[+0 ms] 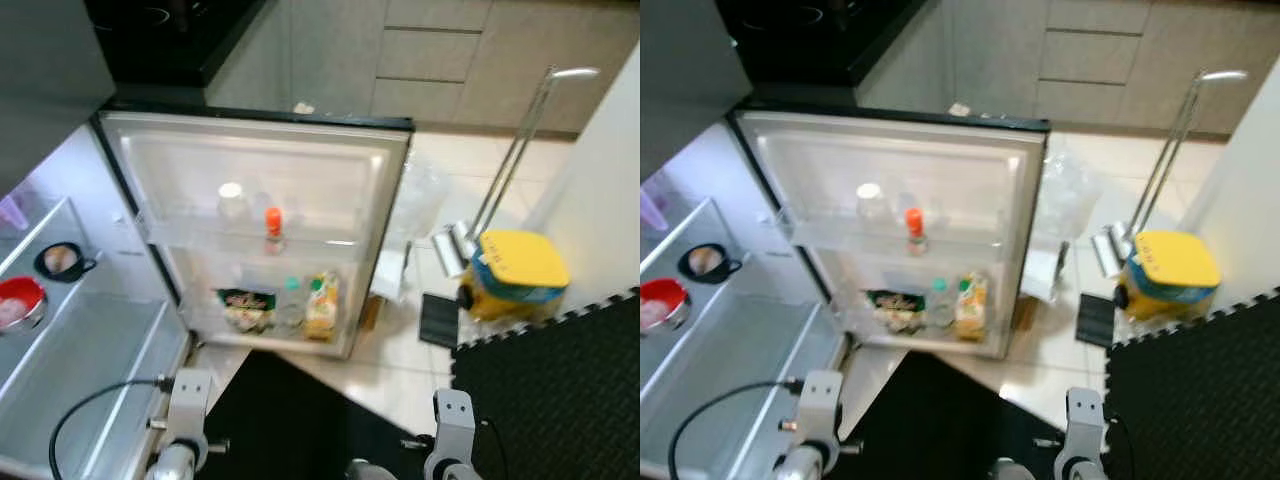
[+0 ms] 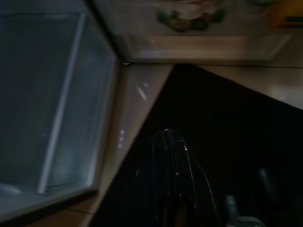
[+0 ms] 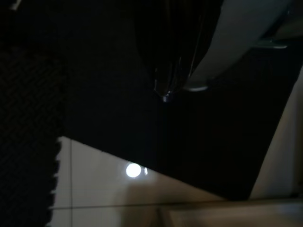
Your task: Restocking fridge
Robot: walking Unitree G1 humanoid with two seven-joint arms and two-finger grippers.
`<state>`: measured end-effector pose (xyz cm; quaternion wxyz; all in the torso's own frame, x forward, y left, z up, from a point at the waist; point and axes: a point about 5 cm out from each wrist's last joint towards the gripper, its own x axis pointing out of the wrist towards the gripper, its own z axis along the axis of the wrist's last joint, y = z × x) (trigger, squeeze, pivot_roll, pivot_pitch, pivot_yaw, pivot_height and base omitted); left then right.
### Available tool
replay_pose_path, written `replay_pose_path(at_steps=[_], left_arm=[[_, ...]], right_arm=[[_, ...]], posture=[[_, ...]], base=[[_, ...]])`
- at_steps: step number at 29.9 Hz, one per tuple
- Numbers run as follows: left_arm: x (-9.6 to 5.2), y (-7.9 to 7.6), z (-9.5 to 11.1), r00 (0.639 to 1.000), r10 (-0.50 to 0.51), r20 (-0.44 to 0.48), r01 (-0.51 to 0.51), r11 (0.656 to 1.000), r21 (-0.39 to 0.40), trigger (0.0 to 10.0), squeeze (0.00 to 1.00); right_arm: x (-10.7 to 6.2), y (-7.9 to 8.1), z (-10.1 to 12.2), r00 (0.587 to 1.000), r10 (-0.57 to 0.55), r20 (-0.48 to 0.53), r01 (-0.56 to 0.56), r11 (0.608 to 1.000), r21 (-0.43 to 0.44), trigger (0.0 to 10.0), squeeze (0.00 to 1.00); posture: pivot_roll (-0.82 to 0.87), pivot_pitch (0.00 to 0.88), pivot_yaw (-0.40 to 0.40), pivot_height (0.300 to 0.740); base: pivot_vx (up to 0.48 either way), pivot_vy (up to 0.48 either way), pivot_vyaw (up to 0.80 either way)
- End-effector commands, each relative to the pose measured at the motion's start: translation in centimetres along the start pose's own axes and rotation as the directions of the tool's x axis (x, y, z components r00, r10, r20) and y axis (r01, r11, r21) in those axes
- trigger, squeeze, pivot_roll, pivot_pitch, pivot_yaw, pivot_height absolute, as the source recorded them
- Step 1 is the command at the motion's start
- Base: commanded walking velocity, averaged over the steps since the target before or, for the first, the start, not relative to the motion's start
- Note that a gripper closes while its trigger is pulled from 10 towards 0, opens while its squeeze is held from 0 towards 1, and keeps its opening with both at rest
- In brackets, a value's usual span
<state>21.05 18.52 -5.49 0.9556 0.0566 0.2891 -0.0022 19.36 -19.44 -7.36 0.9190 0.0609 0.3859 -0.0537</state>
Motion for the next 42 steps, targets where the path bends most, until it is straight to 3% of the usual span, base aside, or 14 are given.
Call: replay_pose_path(at_steps=[1,9,16,26,34,36,42], left_arm=[[-0.3,0.3,-0.5,1.0,-0.012,-0.005,0.012,1.0,0.018,10.0,0.0],[-0.3,-0.2,-0.5,0.998,-0.063,-0.007,0.064,0.993,0.097,10.0,0.0],[-0.3,-0.3,-0.5,0.997,-0.078,-0.002,0.078,0.992,0.096,10.0,0.0],[-0.3,-0.6,-0.4,0.997,-0.072,0.013,0.071,0.996,0.047,10.0,0.0],[-0.4,-0.3,-0.5,0.998,-0.068,0.013,0.067,0.995,0.075,10.0,0.0],[-0.5,0.0,-0.6,0.998,-0.065,0.024,0.064,0.997,0.042,10.0,0.0],[-0.4,-0.2,-0.4,0.997,-0.077,0.03,0.075,0.996,0.04,10.0,0.0]], right_arm=[[-0.1,0.0,-0.3,1.0,-0.009,-0.002,0.009,1.0,0.007,10.0,0.0],[-0.2,-0.2,-0.5,1.0,-0.019,-0.002,0.019,1.0,0.01,10.0,0.0],[-0.3,-0.4,-0.8,1.0,-0.029,-0.004,0.029,1.0,0.008,10.0,0.0],[-0.3,-0.2,-0.6,1.0,-0.01,0.008,0.01,1.0,-0.021,10.0,0.0],[0.0,0.7,0.0,0.999,0.034,0.022,-0.032,0.996,-0.079,10.0,0.0],[0.0,1.0,0.1,0.998,0.049,0.028,-0.047,0.995,-0.091,10.0,0.0],[0.0,1.1,0.0,0.998,0.05,0.026,-0.048,0.995,-0.087,10.0,0.0]], posture=[[-0.09,0.103,0.005,0.74],[-0.09,0.103,0.009,0.74],[-0.1,0.104,0.011,0.74],[-0.11,0.105,0.011,0.74],[-0.11,0.107,0.01,0.74],[-0.11,0.106,0.008,0.74],[-0.11,0.105,0.008,0.74]], base=[[0.0,0.0,0.0],[0.0,0.0,0.0],[0.0,-0.445,0.0],[0.0,0.0,0.0],[0.0,0.0,0.0],[0.24,0.0,0.0],[0.338,0.0,0.0]])
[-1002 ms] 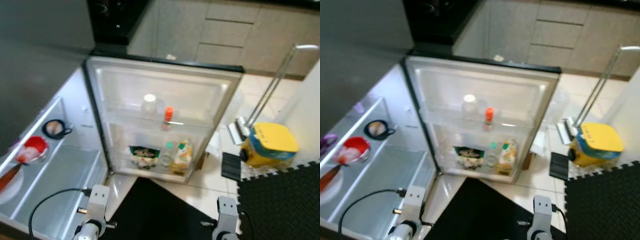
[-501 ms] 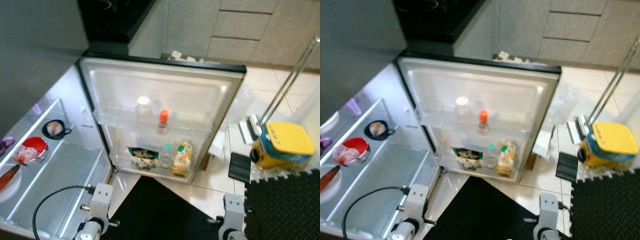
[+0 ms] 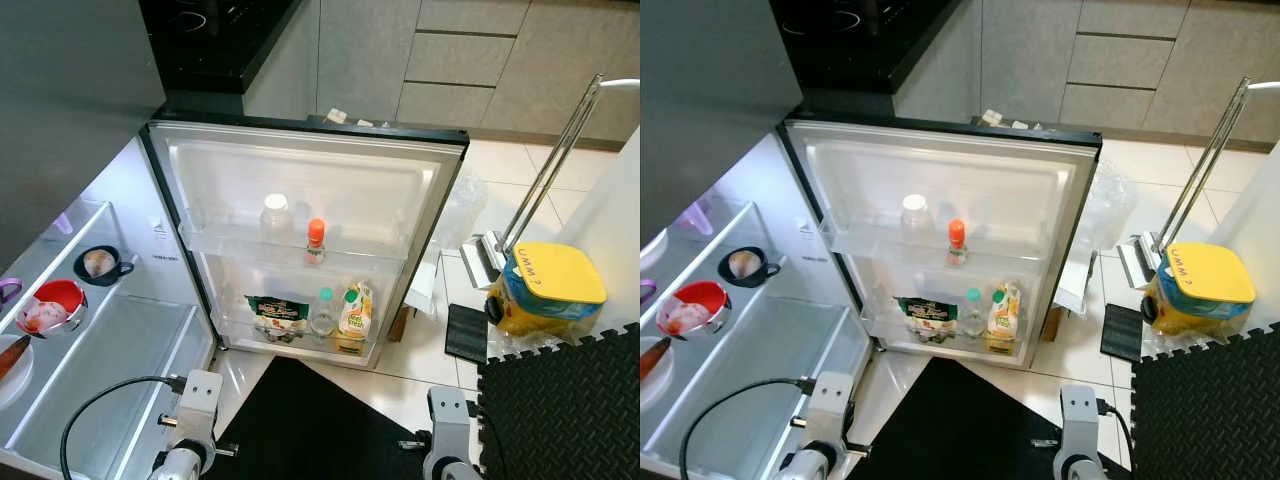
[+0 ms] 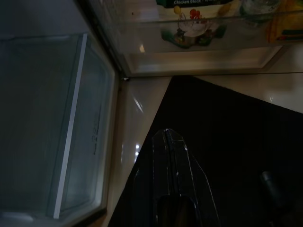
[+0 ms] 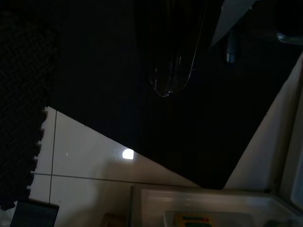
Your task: Restocking fridge
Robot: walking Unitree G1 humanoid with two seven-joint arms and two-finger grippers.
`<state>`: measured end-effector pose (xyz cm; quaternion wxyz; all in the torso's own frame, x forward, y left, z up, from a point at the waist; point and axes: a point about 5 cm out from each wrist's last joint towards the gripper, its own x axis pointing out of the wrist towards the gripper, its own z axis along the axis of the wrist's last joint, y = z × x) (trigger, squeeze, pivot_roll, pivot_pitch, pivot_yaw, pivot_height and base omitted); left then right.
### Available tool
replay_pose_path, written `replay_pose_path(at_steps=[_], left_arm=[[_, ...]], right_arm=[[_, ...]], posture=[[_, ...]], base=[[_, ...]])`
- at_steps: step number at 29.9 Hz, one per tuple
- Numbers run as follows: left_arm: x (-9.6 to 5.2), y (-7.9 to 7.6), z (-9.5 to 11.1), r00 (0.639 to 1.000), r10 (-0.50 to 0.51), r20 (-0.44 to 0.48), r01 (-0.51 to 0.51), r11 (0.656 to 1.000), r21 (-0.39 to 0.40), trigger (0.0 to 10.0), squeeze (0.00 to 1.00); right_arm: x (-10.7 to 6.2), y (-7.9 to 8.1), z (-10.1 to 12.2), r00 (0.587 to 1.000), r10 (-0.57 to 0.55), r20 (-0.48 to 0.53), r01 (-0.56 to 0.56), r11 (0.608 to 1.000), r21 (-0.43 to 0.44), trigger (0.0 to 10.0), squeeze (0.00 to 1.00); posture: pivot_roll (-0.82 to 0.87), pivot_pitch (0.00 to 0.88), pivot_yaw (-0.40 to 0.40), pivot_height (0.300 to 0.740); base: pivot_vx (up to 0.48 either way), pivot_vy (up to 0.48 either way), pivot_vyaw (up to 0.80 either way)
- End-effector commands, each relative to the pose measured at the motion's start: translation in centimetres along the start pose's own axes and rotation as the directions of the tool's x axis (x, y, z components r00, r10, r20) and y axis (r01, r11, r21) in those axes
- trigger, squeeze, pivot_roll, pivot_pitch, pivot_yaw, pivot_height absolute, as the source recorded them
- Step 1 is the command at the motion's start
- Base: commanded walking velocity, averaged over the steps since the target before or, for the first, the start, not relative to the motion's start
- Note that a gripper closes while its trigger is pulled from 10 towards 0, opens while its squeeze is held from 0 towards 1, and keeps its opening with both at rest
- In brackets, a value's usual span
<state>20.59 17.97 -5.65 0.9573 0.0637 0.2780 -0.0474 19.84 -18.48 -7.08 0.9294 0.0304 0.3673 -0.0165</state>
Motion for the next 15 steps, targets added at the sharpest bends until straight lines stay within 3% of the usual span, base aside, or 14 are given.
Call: replay_pose_path(at_steps=[1,6,15], left_arm=[[-0.15,0.37,-0.12,1.0,0.005,0.005,-0.005,1.0,-0.001,10.0,0.0],[-0.09,0.23,-0.03,1.0,0.003,0.007,-0.003,1.0,0.005,10.0,0.0],[-0.04,0.05,0.15,1.0,-0.001,0.02,0.001,1.0,0.017,10.0,0.0]], right_arm=[[-0.09,0.07,-0.36,1.0,0.001,-0.013,-0.001,1.0,-0.002,10.0,0.0],[-0.07,0.16,-0.38,1.0,0.004,-0.014,-0.004,1.0,-0.006,10.0,0.0],[-0.15,0.2,-0.63,1.0,0.006,-0.024,-0.006,1.0,-0.018,10.0,0.0]], posture=[[-0.11,0.105,0.008,0.74],[-0.11,0.103,0.01,0.74],[-0.11,0.097,0.01,0.74]], base=[[0.375,0.0,0.0],[0.365,0.0,0.0],[0.0,0.0,0.0]])
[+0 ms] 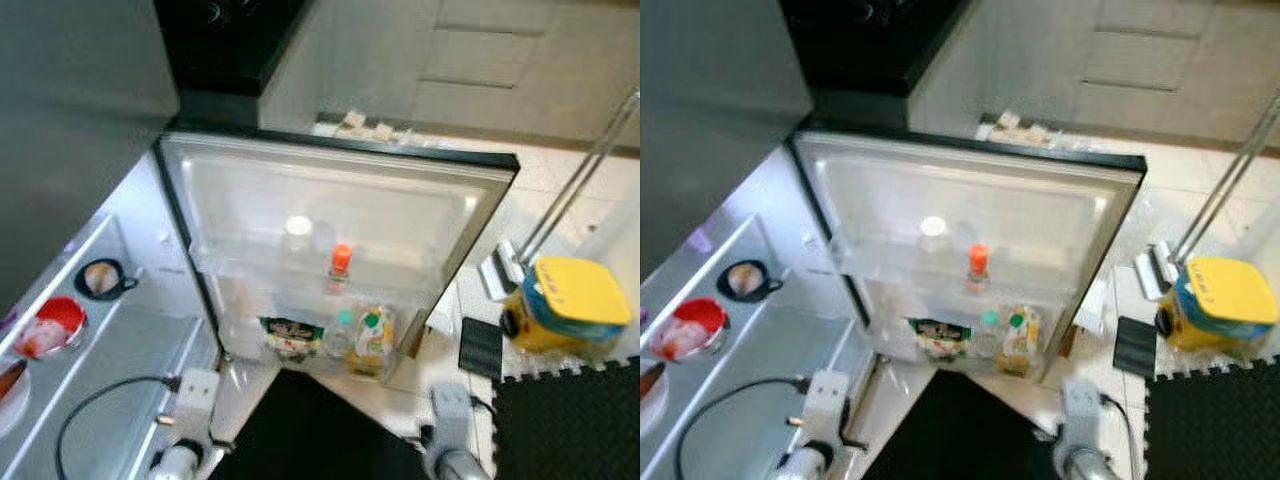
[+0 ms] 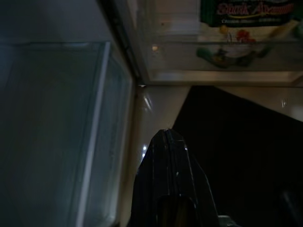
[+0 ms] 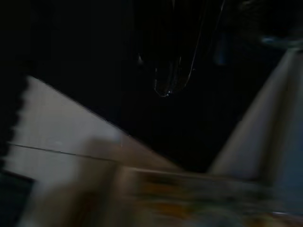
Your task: Restocking fridge
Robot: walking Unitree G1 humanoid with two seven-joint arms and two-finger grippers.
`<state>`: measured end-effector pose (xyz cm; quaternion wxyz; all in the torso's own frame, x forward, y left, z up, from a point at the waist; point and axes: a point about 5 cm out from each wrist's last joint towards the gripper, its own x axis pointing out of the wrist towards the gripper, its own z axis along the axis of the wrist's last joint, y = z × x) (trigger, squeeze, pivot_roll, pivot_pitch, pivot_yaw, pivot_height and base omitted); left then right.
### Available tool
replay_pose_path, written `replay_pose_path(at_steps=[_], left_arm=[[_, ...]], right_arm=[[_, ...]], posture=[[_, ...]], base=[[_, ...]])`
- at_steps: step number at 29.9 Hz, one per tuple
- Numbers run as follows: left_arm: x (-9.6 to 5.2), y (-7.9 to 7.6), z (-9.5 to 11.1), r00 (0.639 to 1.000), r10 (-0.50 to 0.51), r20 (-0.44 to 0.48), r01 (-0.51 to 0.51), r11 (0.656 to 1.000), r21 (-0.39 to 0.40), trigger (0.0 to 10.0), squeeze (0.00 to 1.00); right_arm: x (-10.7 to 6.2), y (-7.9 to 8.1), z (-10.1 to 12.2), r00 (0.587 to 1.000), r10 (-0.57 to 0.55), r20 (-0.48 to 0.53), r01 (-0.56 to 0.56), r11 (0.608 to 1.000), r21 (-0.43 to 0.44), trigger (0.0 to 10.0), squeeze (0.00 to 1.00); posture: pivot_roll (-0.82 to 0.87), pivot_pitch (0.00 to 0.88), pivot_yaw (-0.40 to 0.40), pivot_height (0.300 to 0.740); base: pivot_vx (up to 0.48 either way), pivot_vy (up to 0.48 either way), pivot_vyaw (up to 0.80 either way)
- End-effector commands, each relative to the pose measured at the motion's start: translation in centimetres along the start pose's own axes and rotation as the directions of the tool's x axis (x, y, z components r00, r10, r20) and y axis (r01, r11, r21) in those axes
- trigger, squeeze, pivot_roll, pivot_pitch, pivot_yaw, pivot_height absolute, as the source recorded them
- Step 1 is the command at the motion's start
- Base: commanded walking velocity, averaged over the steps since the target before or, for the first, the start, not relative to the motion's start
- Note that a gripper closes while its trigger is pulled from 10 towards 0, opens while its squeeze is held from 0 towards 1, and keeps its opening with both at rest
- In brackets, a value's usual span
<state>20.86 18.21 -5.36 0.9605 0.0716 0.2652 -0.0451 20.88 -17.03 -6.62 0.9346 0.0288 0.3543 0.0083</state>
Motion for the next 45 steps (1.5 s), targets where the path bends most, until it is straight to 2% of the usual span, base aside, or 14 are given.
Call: replay_pose_path(at_steps=[1,14,18,19,21,22,23,24,25,28,33,39,44,45], left_arm=[[-0.1,-0.3,-0.2,1.0,-0.016,-0.001,0.016,1.0,0.003,10.0,0.0],[-0.3,-1.5,1.0,0.976,-0.195,0.101,0.185,0.978,0.099,10.0,0.0],[-0.9,-1.4,1.9,0.936,-0.303,0.178,0.276,0.947,0.164,10.0,0.0],[-1.3,-0.9,3.1,0.903,-0.353,0.244,0.303,0.927,0.219,10.0,0.0],[-1.3,-0.7,3.5,0.895,-0.361,0.263,0.305,0.924,0.233,10.0,0.0],[-1.2,-0.3,4.7,0.886,-0.34,0.316,0.272,0.932,0.24,10.0,0.0],[-1.2,-0.2,4.9,0.884,-0.333,0.327,0.263,0.935,0.239,10.0,0.0],[-1.1,-0.1,5.5,0.88,-0.319,0.353,0.245,0.94,0.239,10.0,0.0],[-1.0,0.0,6.2,0.871,-0.307,0.383,0.23,0.945,0.234,10.0,0.0],[-0.8,-0.1,8.2,0.843,-0.281,0.46,0.196,0.955,0.224,10.0,0.0],[-0.7,-1.0,10.2,0.799,-0.325,0.507,0.227,0.942,0.245,10.0,0.0],[-0.5,-1.3,11.0,0.798,-0.332,0.504,0.23,0.939,0.254,10.0,0.0],[-0.7,-2.0,12.2,0.777,-0.363,0.514,0.245,0.927,0.284,10.0,0.0],[-0.8,-2.0,12.2,0.777,-0.363,0.514,0.245,0.927,0.284,10.0,0.0]], right_arm=[[-0.7,-1.3,-1.6,0.998,-0.037,-0.047,0.037,0.999,0.004,10.0,0.0],[-0.8,0.2,-0.8,0.972,0.234,0.006,-0.234,0.971,-0.055,10.0,0.0],[-1.0,1.8,1.6,0.86,0.505,0.068,-0.491,0.857,-0.155,10.0,0.0],[-1.7,2.7,5.3,0.721,0.682,0.122,-0.647,0.726,-0.232,10.0,0.0],[-2.1,3.0,6.6,0.671,0.73,0.133,-0.687,0.679,-0.259,10.0,0.0],[-2.9,3.6,10.7,0.589,0.782,0.203,-0.709,0.621,-0.335,10.0,0.0],[-3.1,3.7,11.6,0.575,0.788,0.22,-0.708,0.614,-0.35,5.9,0.0],[-3.3,3.8,14.0,0.556,0.782,0.281,-0.672,0.623,-0.401,5.9,0.0],[-3.5,3.6,17.0,0.546,0.75,0.374,-0.612,0.662,-0.433,0.0,0.0],[-4.9,3.3,23.6,0.464,0.71,0.53,-0.5,0.703,-0.505,0.0,0.0],[-5.9,2.8,27.2,0.446,0.752,0.486,-0.397,0.652,-0.646,0.0,0.0],[-5.4,2.4,27.9,0.515,0.748,0.418,-0.342,0.627,-0.7,0.0,0.0],[-3.9,2.0,27.6,0.632,0.736,0.241,-0.321,0.532,-0.783,8.2,0.0],[-3.8,2.0,27.7,0.639,0.734,0.229,-0.317,0.523,-0.791,8.2,0.0]], posture=[[-0.11,0.098,0.01,0.74],[-0.12,0.111,0.012,0.74],[-0.12,0.116,0.018,0.74],[-0.13,0.121,0.02,0.74],[-0.13,0.126,0.02,0.74],[-0.13,0.128,0.018,0.74],[-0.13,0.129,0.016,0.74],[-0.12,0.13,0.013,0.74],[-0.12,0.132,0.008,0.74],[-0.12,0.133,0.003,0.74],[-0.12,0.139,-0.009,0.74],[-0.12,0.14,-0.013,0.74],[-0.11,0.146,-0.03,0.74],[-0.11,0.146,-0.03,0.74]], base=[[0.0,0.0,0.0],[0.0,0.0,0.0],[0.0,0.0,0.0],[0.0,0.0,0.0],[0.0,0.0,0.0],[0.0,0.0,0.0],[0.0,0.0,0.0],[0.0,0.0,0.0],[0.0,0.0,0.0],[0.0,0.0,0.0],[0.0,0.0,0.0],[0.0,0.0,0.0],[0.0,0.0,0.0],[0.0,0.0,0.0]])
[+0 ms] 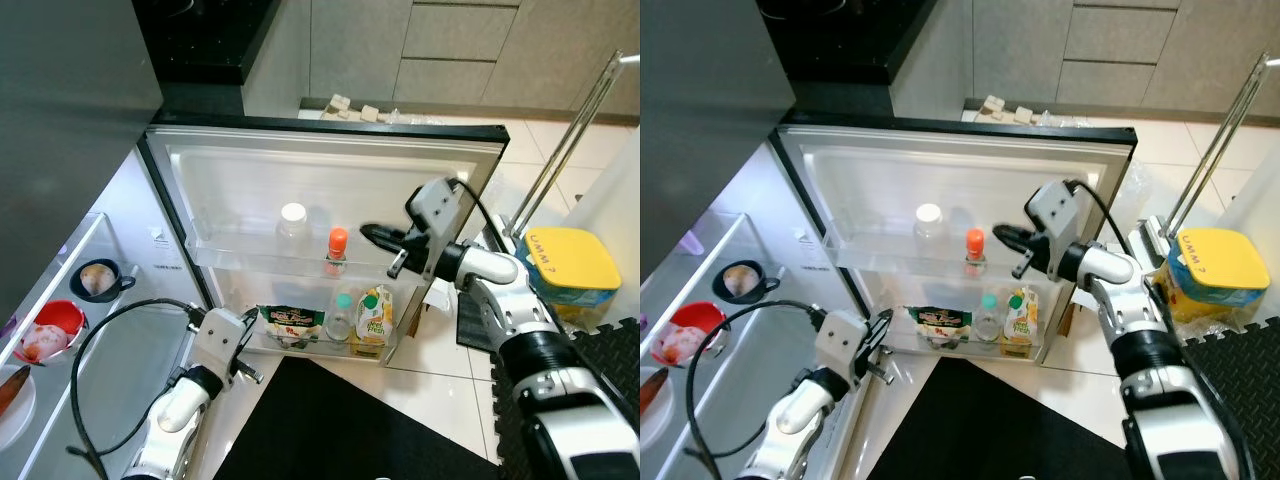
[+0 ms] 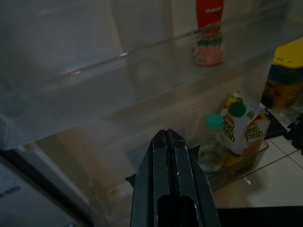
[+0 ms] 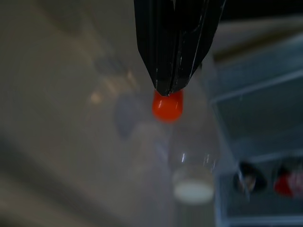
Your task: Restocking fridge
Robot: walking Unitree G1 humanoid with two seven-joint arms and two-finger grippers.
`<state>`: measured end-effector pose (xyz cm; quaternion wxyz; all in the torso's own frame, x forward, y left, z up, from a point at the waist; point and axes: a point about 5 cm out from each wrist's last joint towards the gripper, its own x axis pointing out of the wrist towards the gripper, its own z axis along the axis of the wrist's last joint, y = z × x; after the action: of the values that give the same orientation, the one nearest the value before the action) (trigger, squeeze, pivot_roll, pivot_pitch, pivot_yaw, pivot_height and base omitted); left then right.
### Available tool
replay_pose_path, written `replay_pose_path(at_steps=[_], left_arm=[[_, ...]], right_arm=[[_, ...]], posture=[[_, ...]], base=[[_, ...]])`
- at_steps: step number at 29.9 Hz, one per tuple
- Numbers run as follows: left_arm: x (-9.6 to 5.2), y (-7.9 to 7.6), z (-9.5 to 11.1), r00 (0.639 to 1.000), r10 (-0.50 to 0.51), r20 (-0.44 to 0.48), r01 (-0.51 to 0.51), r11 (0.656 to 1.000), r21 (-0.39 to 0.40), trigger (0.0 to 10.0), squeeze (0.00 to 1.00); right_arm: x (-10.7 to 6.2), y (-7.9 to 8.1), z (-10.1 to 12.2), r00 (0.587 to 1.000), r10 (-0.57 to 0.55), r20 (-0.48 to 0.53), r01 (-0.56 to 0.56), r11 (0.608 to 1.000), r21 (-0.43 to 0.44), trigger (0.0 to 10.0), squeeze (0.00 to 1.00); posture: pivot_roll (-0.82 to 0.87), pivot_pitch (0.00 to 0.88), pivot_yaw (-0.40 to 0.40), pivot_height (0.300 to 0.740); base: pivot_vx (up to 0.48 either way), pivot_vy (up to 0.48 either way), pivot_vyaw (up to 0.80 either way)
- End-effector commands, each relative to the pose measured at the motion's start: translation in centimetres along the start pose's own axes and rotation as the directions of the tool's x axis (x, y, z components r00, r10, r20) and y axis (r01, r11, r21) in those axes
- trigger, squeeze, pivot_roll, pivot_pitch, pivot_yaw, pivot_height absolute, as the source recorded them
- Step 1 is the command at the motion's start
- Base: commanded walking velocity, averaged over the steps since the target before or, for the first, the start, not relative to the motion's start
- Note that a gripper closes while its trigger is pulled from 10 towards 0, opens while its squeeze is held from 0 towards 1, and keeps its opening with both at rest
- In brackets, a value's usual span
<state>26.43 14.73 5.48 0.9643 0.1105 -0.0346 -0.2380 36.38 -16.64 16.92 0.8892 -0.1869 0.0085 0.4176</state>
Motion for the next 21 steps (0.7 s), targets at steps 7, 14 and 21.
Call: replay_pose_path(at_steps=[7,14,21], left_arm=[[-0.4,-0.9,0.0,0.999,-0.04,-0.036,0.04,0.999,0.0,10.0,0.0],[-0.5,-1.6,0.8,0.995,-0.093,-0.032,0.094,0.995,0.023,10.0,0.0],[-0.5,-1.8,1.5,0.99,-0.138,-0.019,0.138,0.99,0.025,10.0,0.0]], right_arm=[[0.2,0.0,-1.6,0.981,0.01,-0.191,-0.052,0.975,-0.218,10.0,0.0],[-0.2,-0.3,-3.0,0.956,-0.039,-0.292,-0.059,0.946,-0.319,10.0,0.0],[-0.5,-0.1,-3.7,0.944,-0.048,-0.326,-0.078,0.928,-0.364,10.0,0.0]], posture=[[-0.1,0.155,-0.038,0.74],[-0.1,0.159,-0.038,0.74],[-0.1,0.162,-0.034,0.74]], base=[[0.0,0.0,0.0],[0.0,0.0,0.0],[0.0,0.0,0.0]])
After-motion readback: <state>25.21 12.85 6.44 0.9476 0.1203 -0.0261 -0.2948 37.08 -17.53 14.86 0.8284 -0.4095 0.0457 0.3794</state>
